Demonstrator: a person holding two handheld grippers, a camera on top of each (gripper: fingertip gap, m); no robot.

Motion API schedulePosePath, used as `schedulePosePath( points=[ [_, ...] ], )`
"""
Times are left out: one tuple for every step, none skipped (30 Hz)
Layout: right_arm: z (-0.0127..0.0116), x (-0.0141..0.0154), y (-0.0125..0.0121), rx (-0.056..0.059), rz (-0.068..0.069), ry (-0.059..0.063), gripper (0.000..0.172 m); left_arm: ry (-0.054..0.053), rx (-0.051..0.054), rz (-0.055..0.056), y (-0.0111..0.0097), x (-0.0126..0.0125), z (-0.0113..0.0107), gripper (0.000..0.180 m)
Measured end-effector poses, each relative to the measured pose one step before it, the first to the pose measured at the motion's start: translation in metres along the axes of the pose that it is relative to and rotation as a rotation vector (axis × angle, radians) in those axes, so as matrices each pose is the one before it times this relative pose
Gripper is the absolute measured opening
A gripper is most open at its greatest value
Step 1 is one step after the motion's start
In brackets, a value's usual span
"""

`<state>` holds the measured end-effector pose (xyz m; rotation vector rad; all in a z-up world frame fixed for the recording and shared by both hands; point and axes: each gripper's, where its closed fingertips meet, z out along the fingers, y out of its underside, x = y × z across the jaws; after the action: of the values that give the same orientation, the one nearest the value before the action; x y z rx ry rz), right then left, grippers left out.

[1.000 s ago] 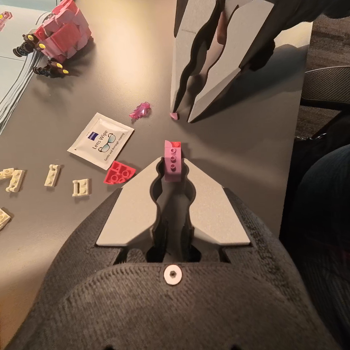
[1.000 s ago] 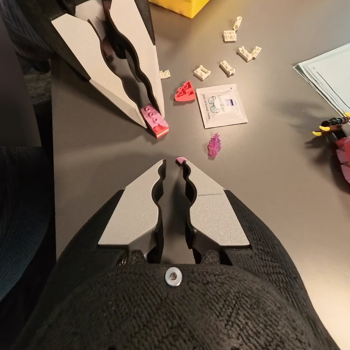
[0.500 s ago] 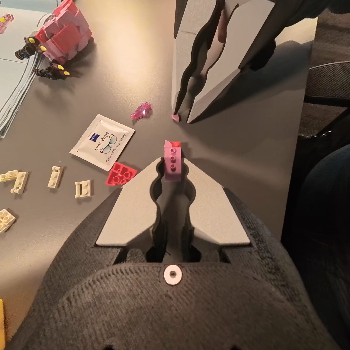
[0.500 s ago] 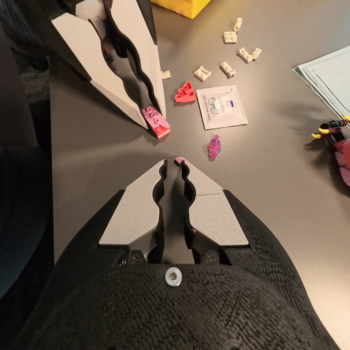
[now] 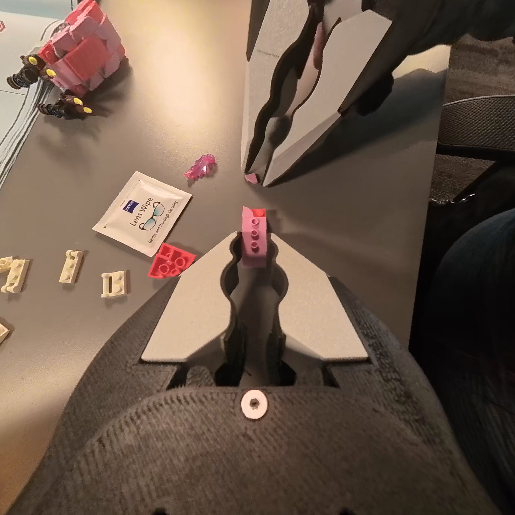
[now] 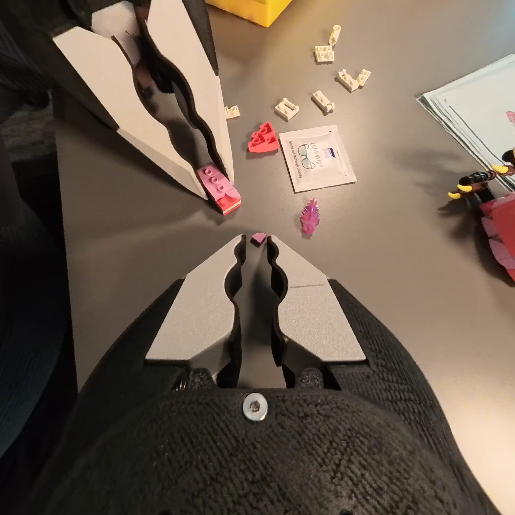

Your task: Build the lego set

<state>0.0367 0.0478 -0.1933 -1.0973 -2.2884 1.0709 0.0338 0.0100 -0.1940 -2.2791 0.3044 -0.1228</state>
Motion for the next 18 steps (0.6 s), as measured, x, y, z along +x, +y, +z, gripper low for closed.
schedulePosePath(
  points=[
    [-0.00013,0.00045,0.00014,-0.0019,0.0051,0.0053,0.014,0.0001,0.0007,0.0000,-0.00003,0.00004,-0.00002,0.016],
    [-0.00024,0.00083,0.00025,-0.0021,0.0031,0.0059,0.013,0.0004,0.0005,-0.0002,0.00001,0.00000,-0.00005,0.016],
    [-0.00025,0.00083,0.00024,-0.0018,0.0009,0.0032,0.013,0.0007,0.0001,-0.0003,0.00000,0.00002,-0.00001,0.016],
    [-0.00035,0.00085,0.00040,-0.0012,0.0009,0.0022,0.013,0.0005,-0.0002,-0.0004,-0.00001,-0.00002,0.00004,0.016],
    [-0.00061,0.00147,0.00050,-0.0012,0.0019,0.0032,0.013,-0.0001,-0.0003,0.0000,0.00002,0.00008,0.00000,0.016],
    [-0.00073,0.00201,0.00067,-0.0019,0.0028,0.0053,0.013,-0.0006,-0.0001,0.0001,0.00000,0.00000,0.00001,0.016],
    [-0.00094,0.00256,0.00094,-0.0029,0.0040,0.0081,0.013,-0.0007,0.0002,-0.0004,0.00004,-0.00005,-0.00006,0.016],
    [-0.00103,0.00305,0.00088,-0.0046,0.0047,0.0127,0.013,-0.0004,0.0003,-0.0008,-0.00005,-0.00001,0.00002,0.016],
    [-0.00086,0.00311,0.00082,-0.0058,0.0018,0.0161,0.013,-0.0003,0.0004,-0.0005,0.00000,0.00002,-0.00004,0.016],
    [-0.00064,0.00184,0.00031,-0.0038,-0.0012,0.0123,0.013,-0.0002,0.0007,-0.0004,-0.00003,0.00003,-0.00002,0.016],
    [-0.00034,-0.00032,-0.00074,0.0029,0.0040,0.0013,0.012,0.0000,0.0006,-0.0008,-0.00006,-0.00005,0.00002,0.016],
    [0.00013,-0.00294,-0.00189,0.0085,0.0134,-0.0133,0.012,0.0001,0.0003,-0.0006,-0.00003,-0.00004,0.00001,0.016],
    [0.00054,-0.00401,-0.00163,0.0072,0.0196,-0.0194,0.013,-0.0001,0.0002,0.0000,0.00005,-0.00001,0.00008,0.016],
    [0.00097,-0.00314,-0.00112,0.0034,0.0172,-0.0125,0.014,0.0001,0.0000,-0.0002,0.00000,0.00002,0.00000,0.016],
    [0.00122,-0.00172,-0.00073,0.0016,0.0104,-0.0025,0.015,0.0000,-0.0004,-0.0004,-0.00001,0.00000,0.00005,0.016],
    [0.00150,-0.00077,-0.00069,0.0019,0.0054,0.0061,0.017,-0.0007,0.0000,0.0004,-0.00002,-0.00004,0.00002,0.016],
    [0.00170,-0.00002,-0.00053,0.0012,0.0016,0.0114,0.018,-0.0005,0.0004,0.0004,-0.00014,-0.00003,0.00012,0.016],
    [0.00179,0.00023,0.00017,-0.0036,-0.0015,0.0128,0.018,0.0003,0.0002,-0.0003,-0.00003,0.00007,0.00002,0.016]
  ],
)
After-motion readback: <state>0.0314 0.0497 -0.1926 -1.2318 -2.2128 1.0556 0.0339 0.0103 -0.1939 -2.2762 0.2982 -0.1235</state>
